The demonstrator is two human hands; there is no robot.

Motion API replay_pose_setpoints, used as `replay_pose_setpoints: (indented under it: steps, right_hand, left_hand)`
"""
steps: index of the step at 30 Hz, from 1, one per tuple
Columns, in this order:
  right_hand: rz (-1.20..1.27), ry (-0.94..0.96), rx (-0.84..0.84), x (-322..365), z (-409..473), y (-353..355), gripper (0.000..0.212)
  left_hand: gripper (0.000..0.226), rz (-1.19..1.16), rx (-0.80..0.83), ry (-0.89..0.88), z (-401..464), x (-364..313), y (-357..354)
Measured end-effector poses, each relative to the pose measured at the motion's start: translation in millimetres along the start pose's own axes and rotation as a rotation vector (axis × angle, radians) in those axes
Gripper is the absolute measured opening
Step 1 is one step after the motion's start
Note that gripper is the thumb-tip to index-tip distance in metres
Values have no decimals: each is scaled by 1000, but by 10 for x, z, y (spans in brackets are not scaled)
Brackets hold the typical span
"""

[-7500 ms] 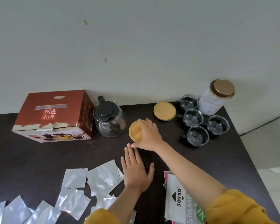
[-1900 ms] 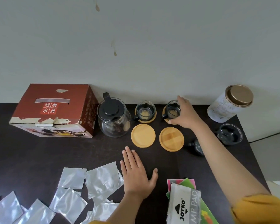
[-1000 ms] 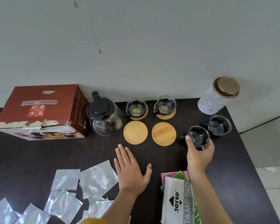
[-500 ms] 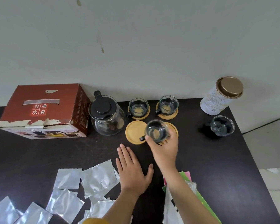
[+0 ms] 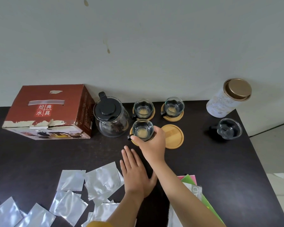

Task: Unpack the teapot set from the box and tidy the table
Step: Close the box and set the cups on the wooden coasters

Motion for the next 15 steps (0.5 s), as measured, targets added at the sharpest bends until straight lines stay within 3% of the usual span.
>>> replay_pose_setpoints:
  steps: [2, 4, 8, 15]
  right_hand:
    - [36, -41, -4, -30, -27, 62, 88]
    - [37, -51, -67, -83, -54, 214, 84]
    - [19, -140, -302, -338, -100, 704, 69]
    - [7, -322, -697, -839, 12, 1537, 79]
  left_hand:
    - [106, 4, -6, 2, 2, -1, 7]
    - [104, 3, -20, -1, -2, -1, 19]
    - [101, 3, -36, -3, -9, 3, 30]
    - [100, -8, -39, 8, -15, 1, 33]
Point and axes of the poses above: each hand's wrist, its own z-axis towards the middle knuckle, its own y-axis out of the back of the hand, x = y × z, the point moved 5 cm from there along z, towards the middle knuckle, and after that the axes turned 9 degrees about y, right-handed, at the moved point
